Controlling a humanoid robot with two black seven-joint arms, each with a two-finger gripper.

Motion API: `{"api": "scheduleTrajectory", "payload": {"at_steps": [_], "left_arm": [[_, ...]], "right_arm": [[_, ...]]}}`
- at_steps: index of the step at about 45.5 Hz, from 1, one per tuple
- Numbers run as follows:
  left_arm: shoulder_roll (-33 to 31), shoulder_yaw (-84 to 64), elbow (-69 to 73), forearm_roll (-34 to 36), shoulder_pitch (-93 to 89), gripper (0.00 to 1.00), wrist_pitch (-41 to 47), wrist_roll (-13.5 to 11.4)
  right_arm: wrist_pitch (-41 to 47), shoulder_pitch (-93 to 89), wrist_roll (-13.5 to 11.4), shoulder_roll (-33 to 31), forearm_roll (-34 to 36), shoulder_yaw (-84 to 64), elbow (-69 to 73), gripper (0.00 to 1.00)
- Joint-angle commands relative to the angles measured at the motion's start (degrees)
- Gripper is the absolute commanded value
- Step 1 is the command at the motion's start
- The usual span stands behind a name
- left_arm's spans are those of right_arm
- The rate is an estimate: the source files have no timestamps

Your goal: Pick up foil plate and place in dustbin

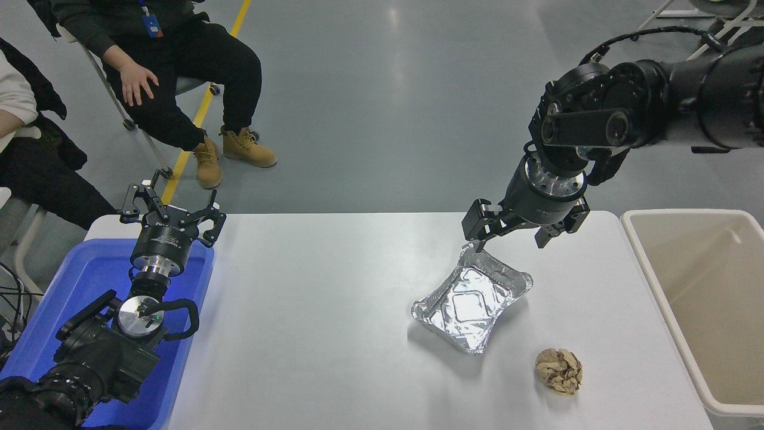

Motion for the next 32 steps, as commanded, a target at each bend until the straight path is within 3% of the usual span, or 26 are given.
{"api": "scheduleTrajectory", "payload": {"at_steps": [1, 32], "left_arm": [[-0.01, 0.00, -0.07, -0.09, 0.00, 0.99, 0.00, 0.00], [-0.01, 0.00, -0.07, 0.00, 0.00, 0.99, 0.00, 0.00]], "right_arm": [[-0.01, -0.28, -0.01, 0.05, 0.09, 0.00, -0.08, 1.00], [0.25, -2.83, -0.01, 0.23, 0.00, 0.44, -3.16, 1.00]]}}
